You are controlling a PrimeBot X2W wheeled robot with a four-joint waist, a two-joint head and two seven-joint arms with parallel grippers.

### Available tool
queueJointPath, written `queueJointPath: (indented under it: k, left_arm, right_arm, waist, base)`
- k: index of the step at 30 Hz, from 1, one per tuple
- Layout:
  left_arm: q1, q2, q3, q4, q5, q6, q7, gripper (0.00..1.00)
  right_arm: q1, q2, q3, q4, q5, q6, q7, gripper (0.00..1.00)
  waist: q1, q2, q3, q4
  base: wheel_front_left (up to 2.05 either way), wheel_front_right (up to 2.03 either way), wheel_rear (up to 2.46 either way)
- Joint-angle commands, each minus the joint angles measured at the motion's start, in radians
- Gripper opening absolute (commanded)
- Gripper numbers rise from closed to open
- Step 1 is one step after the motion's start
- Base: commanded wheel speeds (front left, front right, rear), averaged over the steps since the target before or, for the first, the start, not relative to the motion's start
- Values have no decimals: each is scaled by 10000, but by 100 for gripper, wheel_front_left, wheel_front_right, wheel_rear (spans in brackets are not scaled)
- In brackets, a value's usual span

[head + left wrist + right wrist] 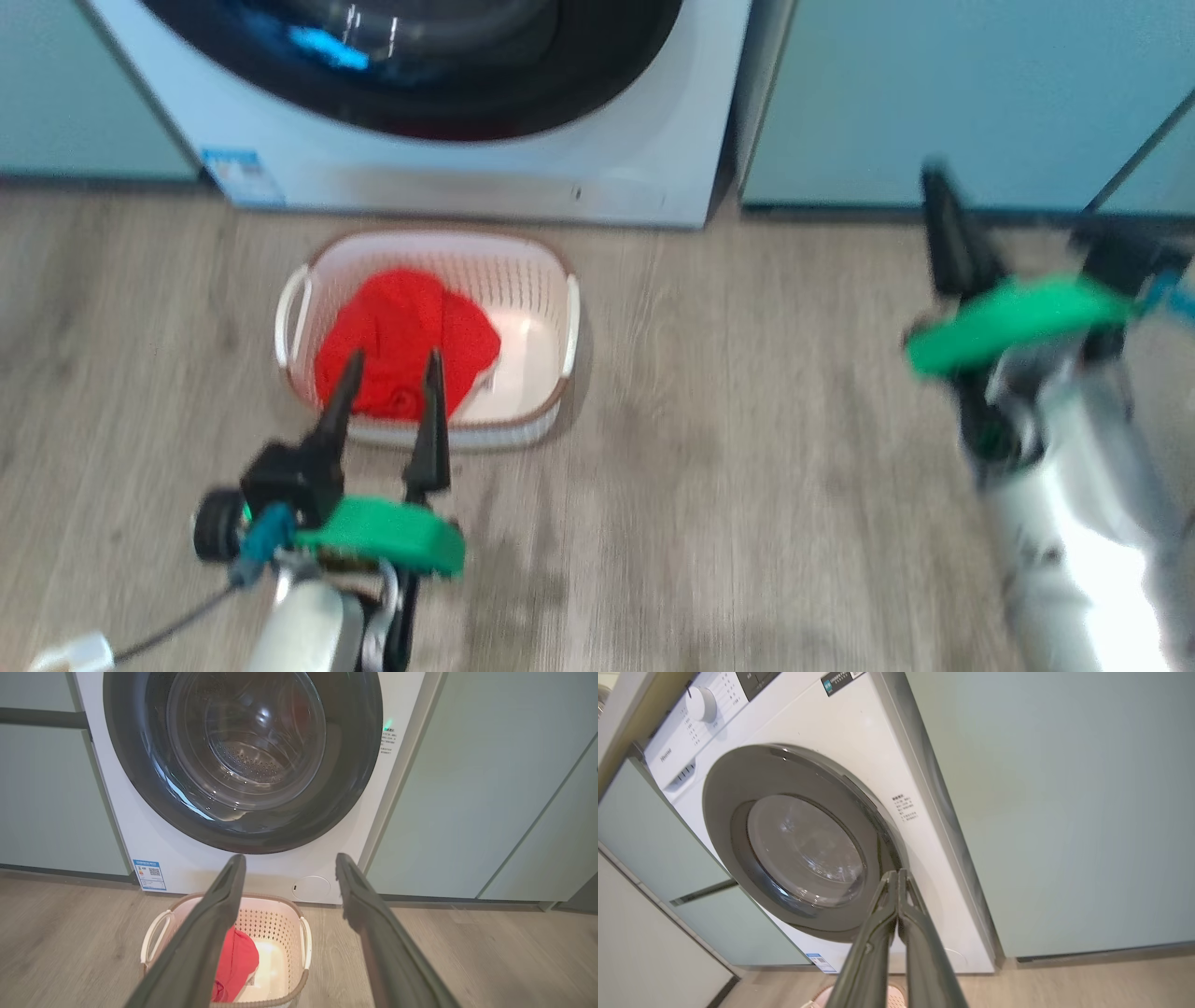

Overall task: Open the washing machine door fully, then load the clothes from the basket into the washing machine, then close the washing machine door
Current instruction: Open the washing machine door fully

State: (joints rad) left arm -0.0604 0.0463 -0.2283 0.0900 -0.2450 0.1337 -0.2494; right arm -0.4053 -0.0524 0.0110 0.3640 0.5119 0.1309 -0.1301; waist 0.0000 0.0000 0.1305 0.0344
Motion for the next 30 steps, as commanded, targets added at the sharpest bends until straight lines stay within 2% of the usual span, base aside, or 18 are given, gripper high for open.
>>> queueJointPath:
  k: [1, 9, 10, 15, 20, 30]
  left_arm:
    - [-801, 39, 217, -444, 132, -15, -124, 100]
    - [-2012, 39, -189, -747, -62, 256, -124, 100]
    - [-2012, 39, -189, -747, -62, 256, -124, 100]
    - [-2333, 39, -488, -841, -209, 377, -124, 100]
    - [-2590, 39, -756, -967, -440, 514, -124, 100]
    - [-2981, 39, -1046, -1260, -756, 766, -124, 100]
  right_arm:
    - [-1342, -202, 152, -376, 595, -2, 502, 0]
    - [-5331, -735, -341, 556, 2406, -2, 2386, 0]
    - [-5331, -735, -341, 556, 2406, -2, 2386, 0]
    - [-7579, -781, -700, 1825, 2835, -2, 2935, 0]
    - [-9446, -538, -1126, 3237, 3360, -2, 3400, 0]
    - [-12214, -454, -1961, 6110, 4033, -2, 4255, 0]
  waist:
    - [0, 0, 1270, 541]
    - [0, 0, 3033, 1258]
    - [0, 0, 3033, 1258]
    - [0, 0, 3704, 1587]
    - [0, 0, 4180, 1869]
    - [0, 0, 4740, 2358]
  base:
    - [0, 0, 0]
    - [0, 0, 0]
    - [0, 0, 0]
    - [0, 0, 0]
    - [0, 0, 0]
    - [0, 0, 0]
